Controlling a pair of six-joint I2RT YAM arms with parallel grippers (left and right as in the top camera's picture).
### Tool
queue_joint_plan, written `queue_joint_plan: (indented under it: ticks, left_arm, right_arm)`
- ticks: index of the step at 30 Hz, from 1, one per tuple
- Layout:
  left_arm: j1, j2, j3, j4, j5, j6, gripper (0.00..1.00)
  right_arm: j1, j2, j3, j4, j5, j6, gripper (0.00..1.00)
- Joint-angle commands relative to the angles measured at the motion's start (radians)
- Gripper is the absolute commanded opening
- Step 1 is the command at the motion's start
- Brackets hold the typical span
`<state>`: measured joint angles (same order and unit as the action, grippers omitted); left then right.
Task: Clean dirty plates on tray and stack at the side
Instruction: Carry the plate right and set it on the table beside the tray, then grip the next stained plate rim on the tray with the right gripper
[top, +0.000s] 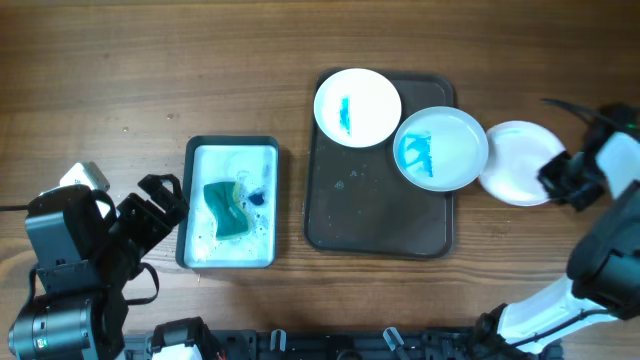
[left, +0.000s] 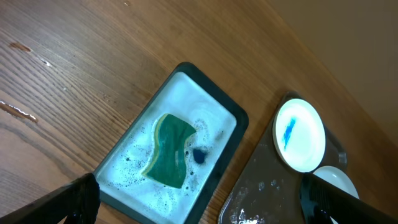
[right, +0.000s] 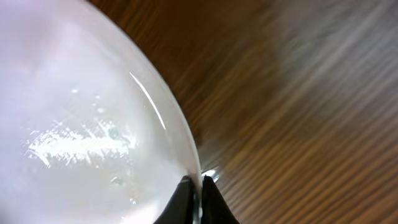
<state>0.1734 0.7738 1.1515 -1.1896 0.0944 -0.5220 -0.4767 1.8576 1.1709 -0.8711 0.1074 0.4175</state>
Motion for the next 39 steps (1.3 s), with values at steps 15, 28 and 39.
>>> queue_joint_plan:
  ticks: [15,28,39]
  left_arm:
    - [0.008,-0.001,0.019,0.003,-0.017,-0.009,1.0]
    - [0.008,-0.001,0.019,0.002,-0.017,-0.01,1.0]
    - [0.008,-0.001,0.019,0.003,-0.017,-0.009,1.0]
  right_arm:
    - [0.323,-0.312,-0.026,0.195,-0.351,-0.336,0.64]
    - [0.342,-0.058,-0.062,0.293,-0.151,-0.292,0.04]
    - [0.472,-0.42,-0.073,-0.027,-0.341,-0.23,0.04]
